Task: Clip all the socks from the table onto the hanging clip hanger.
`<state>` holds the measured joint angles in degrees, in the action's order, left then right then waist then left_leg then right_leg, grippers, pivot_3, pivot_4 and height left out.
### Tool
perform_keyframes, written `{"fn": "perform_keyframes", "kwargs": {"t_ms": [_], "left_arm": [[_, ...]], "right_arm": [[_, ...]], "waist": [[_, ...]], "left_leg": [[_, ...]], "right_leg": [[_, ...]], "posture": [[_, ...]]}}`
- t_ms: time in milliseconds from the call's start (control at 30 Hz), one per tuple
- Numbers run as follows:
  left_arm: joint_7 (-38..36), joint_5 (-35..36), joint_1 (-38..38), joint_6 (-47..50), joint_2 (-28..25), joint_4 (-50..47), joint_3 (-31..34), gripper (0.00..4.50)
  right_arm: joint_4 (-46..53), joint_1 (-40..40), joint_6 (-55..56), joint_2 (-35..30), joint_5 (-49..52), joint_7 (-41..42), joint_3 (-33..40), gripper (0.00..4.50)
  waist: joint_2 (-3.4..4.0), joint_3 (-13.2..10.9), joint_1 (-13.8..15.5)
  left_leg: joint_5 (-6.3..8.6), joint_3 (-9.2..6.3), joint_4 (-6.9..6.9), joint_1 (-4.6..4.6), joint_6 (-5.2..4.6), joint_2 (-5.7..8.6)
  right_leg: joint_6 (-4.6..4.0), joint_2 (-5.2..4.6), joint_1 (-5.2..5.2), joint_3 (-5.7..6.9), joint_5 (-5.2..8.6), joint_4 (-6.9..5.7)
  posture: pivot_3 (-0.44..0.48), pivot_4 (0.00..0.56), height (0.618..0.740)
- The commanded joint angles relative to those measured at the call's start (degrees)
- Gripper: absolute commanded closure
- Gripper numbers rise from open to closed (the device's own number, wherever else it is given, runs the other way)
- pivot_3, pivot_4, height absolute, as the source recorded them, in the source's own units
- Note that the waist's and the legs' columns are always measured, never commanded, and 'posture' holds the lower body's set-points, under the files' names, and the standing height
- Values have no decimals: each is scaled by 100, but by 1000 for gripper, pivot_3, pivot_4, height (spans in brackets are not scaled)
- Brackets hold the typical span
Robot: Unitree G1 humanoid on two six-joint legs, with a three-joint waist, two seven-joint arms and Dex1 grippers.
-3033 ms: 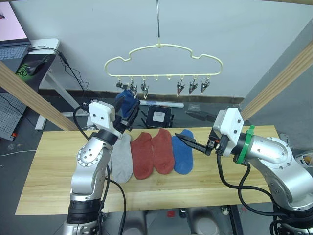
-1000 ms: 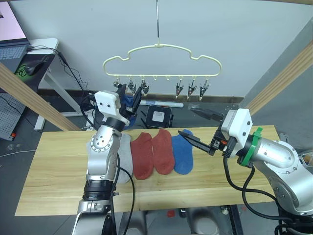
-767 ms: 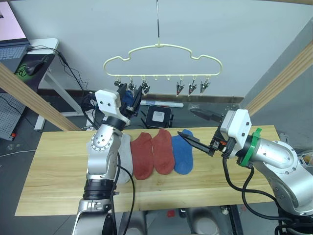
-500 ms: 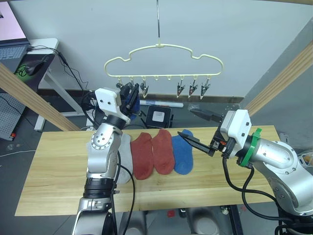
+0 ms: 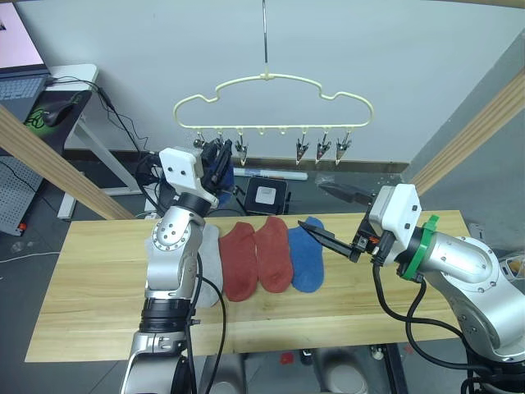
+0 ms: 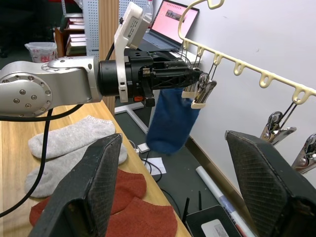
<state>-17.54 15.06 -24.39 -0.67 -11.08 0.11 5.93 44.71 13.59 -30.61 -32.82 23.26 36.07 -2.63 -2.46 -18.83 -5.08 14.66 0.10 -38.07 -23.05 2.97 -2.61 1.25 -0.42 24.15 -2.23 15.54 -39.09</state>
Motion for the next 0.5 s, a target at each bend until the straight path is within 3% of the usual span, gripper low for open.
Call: {"fn": "perform_keyframes", "kwargs": {"t_ms": [33, 200, 500], "left_arm": [[-24, 15, -66, -104, -10, -223, 30, 3813], [-59, 37, -43, -99, -16, -282, 28, 4235], [-120, 45, -10, -78, -56, -353, 26, 4236]], "right_arm": [[136, -27, 147, -25, -27, -18, -13, 994], [133, -40, 166, -42, -54, -8, -45, 994], [59, -55, 192, -71, -198, 8, -100, 994]], "waist": [[0, 0, 0], [0, 0, 0], [0, 0, 1]], "left_leg": [[0, 0, 0, 0, 0, 0], [0, 0, 0, 0, 0, 0], [0, 0, 0, 0, 0, -1]], "right_leg": [[0, 0, 0, 0, 0, 0], [0, 0, 0, 0, 0, 0], [0, 0, 0, 0, 0, 0]], "posture": [[-203, 284, 736], [-201, 284, 736], [-198, 283, 736]]}}
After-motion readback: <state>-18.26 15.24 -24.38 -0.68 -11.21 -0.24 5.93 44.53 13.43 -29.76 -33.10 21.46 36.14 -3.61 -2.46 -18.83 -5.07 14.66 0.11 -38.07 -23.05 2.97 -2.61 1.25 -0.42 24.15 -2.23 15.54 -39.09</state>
